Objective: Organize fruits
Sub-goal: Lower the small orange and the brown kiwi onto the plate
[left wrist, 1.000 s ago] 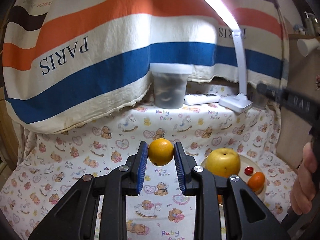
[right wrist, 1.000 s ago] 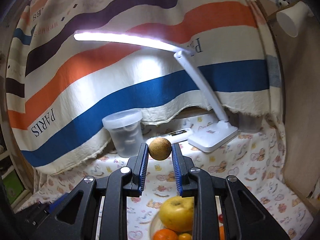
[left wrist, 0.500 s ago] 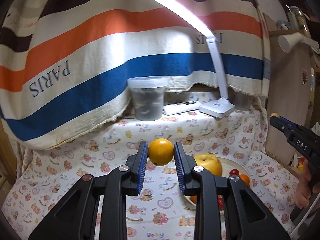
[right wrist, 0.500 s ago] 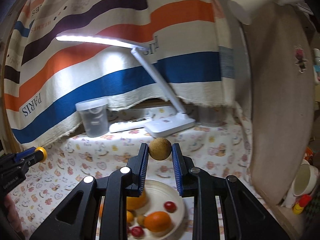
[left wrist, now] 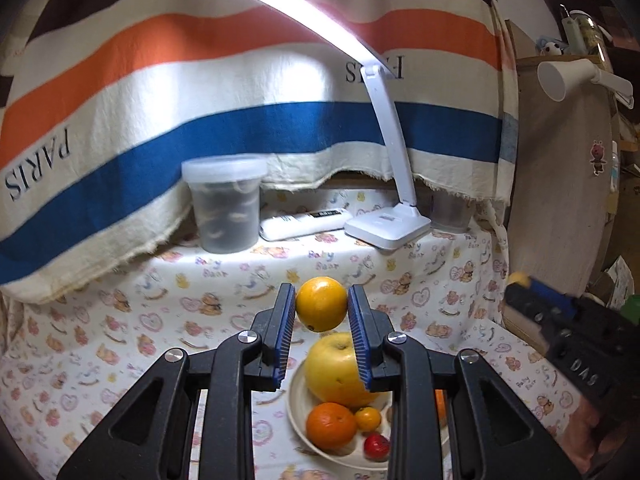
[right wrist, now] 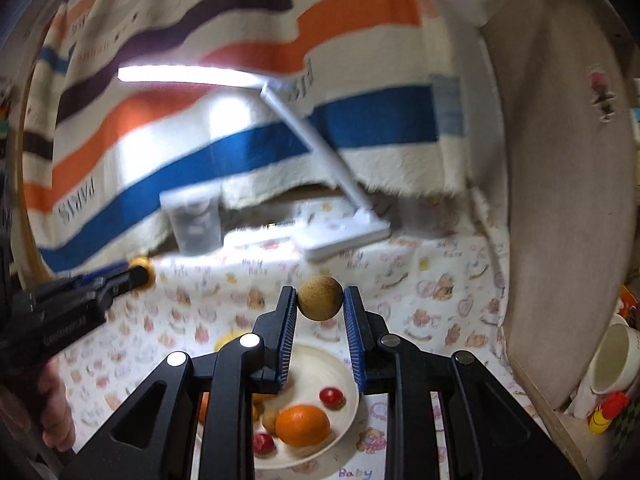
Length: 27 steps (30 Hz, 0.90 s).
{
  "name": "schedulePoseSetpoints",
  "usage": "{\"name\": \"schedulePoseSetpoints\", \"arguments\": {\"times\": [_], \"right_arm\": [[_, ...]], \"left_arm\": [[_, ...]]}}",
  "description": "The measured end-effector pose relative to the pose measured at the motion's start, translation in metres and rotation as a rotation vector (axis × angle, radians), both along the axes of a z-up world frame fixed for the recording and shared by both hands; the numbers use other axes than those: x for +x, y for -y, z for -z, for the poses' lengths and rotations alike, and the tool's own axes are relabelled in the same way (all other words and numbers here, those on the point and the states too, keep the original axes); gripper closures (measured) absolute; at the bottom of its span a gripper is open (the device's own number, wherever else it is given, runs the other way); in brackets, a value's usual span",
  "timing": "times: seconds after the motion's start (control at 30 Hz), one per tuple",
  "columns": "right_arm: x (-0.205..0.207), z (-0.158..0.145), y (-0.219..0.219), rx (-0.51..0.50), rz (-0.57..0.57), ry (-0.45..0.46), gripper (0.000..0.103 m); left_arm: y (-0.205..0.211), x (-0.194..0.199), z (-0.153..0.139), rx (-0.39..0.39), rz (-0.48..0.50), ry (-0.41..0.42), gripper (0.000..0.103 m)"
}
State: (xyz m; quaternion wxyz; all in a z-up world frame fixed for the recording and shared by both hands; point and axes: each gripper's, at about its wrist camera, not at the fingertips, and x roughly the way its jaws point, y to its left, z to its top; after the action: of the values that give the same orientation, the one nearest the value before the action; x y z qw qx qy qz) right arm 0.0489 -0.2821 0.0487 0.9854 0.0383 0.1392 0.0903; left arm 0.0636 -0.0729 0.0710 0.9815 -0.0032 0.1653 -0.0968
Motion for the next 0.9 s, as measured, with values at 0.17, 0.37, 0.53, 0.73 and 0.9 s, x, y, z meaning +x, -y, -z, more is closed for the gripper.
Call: {"name": "schedulePoseSetpoints", "arguments": {"times": [0.17,0.37,0.53,0.73,0.9], "right_arm": [[0.005,0.006,-0.002,0.001,-0.024,-0.032,0.078],[0.009,0.01,-0.003,-0.003,-0.018,-0.055,0.078],[0.019,0.018,0.0,0.019,-0.015,-0.112,0.078],[0.025,0.025,-0.002,-0.004,-0.01,-0.132,0.078],[0.028,0.029,-0.006,-0.011,-0.027,-0.161,0.078]], "left_arm": [[0.005,0.006,0.026,-0.032,0.028,-0.04,0.077],[0.014,0.021,0.054,0.002,0.051,-0.138,0.077],[0.017,0.025,0.063,0.009,0.073,-0.197,0.077],[0.02,0.033,0.078,0.046,0.082,-0.258,0.077],[0.016,0.039,0.082,0.021,0.101,-0.292,0.077]]}}
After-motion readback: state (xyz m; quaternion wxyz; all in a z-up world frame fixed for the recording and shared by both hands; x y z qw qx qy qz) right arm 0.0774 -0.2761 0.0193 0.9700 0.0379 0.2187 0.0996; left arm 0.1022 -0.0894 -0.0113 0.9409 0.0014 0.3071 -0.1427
